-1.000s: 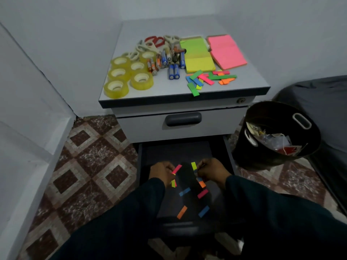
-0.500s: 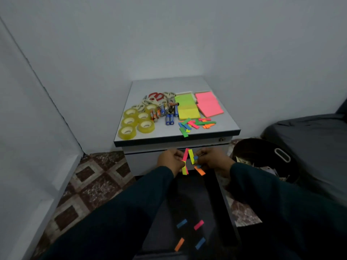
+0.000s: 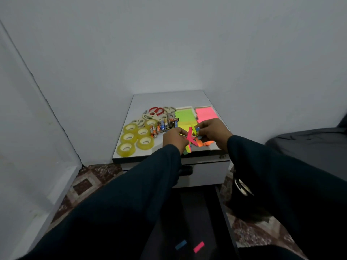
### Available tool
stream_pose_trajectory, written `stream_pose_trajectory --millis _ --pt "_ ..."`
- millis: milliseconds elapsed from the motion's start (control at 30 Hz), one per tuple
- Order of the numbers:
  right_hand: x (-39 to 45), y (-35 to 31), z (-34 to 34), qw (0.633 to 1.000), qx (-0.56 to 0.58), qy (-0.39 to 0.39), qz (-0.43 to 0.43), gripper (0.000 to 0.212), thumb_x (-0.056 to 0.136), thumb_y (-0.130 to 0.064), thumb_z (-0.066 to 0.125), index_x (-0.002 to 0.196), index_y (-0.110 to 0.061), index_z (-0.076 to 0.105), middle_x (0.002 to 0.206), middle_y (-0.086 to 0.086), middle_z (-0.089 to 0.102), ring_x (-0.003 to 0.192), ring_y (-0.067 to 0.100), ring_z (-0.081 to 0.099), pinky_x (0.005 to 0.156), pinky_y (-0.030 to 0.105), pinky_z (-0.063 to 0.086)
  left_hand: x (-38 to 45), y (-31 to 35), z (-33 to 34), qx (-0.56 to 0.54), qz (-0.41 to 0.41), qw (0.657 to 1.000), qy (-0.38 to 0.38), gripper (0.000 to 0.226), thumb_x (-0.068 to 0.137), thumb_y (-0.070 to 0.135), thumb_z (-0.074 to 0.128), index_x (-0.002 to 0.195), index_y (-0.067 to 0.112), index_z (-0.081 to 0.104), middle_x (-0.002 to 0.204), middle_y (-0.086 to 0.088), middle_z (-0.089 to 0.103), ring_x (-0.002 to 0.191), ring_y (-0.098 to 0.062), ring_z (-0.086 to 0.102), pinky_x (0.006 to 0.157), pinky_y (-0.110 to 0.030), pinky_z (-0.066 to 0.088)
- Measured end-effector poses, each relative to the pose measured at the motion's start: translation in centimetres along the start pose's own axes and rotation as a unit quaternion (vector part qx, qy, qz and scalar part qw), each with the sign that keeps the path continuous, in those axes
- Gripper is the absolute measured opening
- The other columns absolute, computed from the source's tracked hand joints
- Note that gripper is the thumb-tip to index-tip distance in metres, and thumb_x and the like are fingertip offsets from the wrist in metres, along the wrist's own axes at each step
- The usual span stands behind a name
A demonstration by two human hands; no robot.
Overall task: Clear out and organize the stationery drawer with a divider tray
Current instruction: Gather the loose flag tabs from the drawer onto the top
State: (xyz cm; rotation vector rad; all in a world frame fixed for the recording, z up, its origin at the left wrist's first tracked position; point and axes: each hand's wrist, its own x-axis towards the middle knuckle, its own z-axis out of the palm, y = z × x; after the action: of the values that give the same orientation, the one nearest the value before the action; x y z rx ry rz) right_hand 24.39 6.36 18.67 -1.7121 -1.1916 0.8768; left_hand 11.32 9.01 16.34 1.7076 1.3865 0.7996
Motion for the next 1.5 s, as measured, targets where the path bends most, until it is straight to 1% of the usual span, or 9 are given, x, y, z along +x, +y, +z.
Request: stream_pose_trajectory --millis 200,367,500,700,900,1033,1200,1333,1500 --pt "2.6 0.8 -0.5 0.995 -0.087 0.02 -0.032 0.022 0.091 0.005 0.05 0.108 0.007 0.063 0.103 0.024 0.066 0.078 0.025 0.062 0.07 0.032 0.057 2.2 0.6 0.8 0.135 0.075 0.988 -0.007 0.032 0.083 -0.008 0.055 0.108 0.01 0.065 0.105 -0.008 0.067 0.096 -0.02 0.062 0.081 -0.03 0.051" --pt "3.3 0.8 -1.5 0.979 -0.187 0.038 -0.072 0.021 0.091 -0.001 0.053 0.106 0.001 0.067 0.107 0.019 0.067 0.072 0.02 0.059 0.066 0.026 0.053 2.9 0.1 0.7 0.227 0.115 0.966 -0.036 0.049 0.086 -0.011 0.048 0.127 0.014 0.056 0.119 -0.009 0.063 0.108 -0.023 0.058 0.091 -0.035 0.049" --pt "3.5 0.5 -2.3 0.958 -0.269 0.038 -0.092 0.027 0.092 -0.002 0.05 0.114 -0.003 0.066 0.117 0.013 0.065 0.099 0.027 0.063 0.093 0.033 0.05 3.1 -0.3 0.3 0.244 0.129 0.961 -0.024 0.051 0.087 -0.008 0.051 0.131 0.017 0.053 0.131 -0.01 0.055 0.115 -0.025 0.055 0.096 -0.036 0.047" --pt "2.9 0.2 -2.9 0.958 -0.272 0.056 -0.076 0.037 0.092 0.006 0.039 0.12 -0.004 0.063 0.124 0.012 0.062 0.112 0.027 0.059 0.097 0.038 0.049 2.4 -0.2 -0.8 0.25 0.152 0.956 -0.002 0.046 0.087 -0.007 0.051 0.128 0.015 0.055 0.133 -0.01 0.051 0.114 -0.025 0.054 0.093 -0.033 0.045" --pt "1.5 -0.1 -2.4 0.965 -0.241 0.058 -0.086 0.039 0.088 0.014 0.042 0.119 -0.001 0.062 0.123 0.014 0.062 0.114 0.025 0.058 0.101 0.038 0.047 0.8 -0.2 -2.4 0.241 0.166 0.956 0.004 0.042 0.087 -0.004 0.052 0.124 0.013 0.058 0.127 -0.01 0.055 0.111 -0.025 0.055 0.094 -0.033 0.045" --pt "0.3 -0.3 -2.2 0.975 -0.201 0.045 -0.079 0.035 0.087 0.014 0.047 0.117 0.0 0.062 0.119 0.015 0.063 0.106 0.026 0.061 0.092 0.037 0.053 -0.6 -0.2 -3.4 0.242 0.17 0.955 0.012 0.043 0.085 -0.005 0.051 0.124 0.012 0.058 0.128 -0.01 0.056 0.115 -0.025 0.053 0.093 -0.033 0.043" --pt "-2.4 0.0 -1.4 0.994 -0.091 -0.014 -0.058 0.026 0.083 0.016 0.052 0.104 0.005 0.063 0.092 0.017 0.063 0.074 0.019 0.059 0.053 0.016 0.052 -2.9 -0.9 -3.7 0.223 0.174 0.959 0.005 0.036 0.086 -0.001 0.051 0.119 0.011 0.061 0.12 -0.008 0.059 0.107 -0.023 0.057 0.09 -0.031 0.045" --pt "-5.0 1.5 0.1 0.993 -0.069 -0.076 -0.057 0.018 0.085 0.009 0.057 0.08 -0.007 0.061 0.072 0.006 0.06 0.063 0.015 0.057 0.052 0.017 0.052 -5.4 -2.8 -2.9 0.223 0.168 0.96 -0.008 0.026 0.085 0.005 0.054 0.106 0.012 0.066 0.102 -0.008 0.065 0.095 -0.023 0.06 0.08 -0.03 0.047" --pt "-8.0 5.4 2.4 0.981 -0.126 -0.145 -0.04 0.016 0.087 0.007 0.055 0.083 -0.008 0.06 0.073 0.004 0.061 0.065 0.013 0.058 0.055 0.017 0.052 -8.8 -7.1 -1.7 0.237 0.15 0.958 -0.066 0.014 0.084 0.016 0.062 0.098 0.014 0.067 0.091 -0.005 0.063 0.088 -0.022 0.06 0.078 -0.033 0.049"
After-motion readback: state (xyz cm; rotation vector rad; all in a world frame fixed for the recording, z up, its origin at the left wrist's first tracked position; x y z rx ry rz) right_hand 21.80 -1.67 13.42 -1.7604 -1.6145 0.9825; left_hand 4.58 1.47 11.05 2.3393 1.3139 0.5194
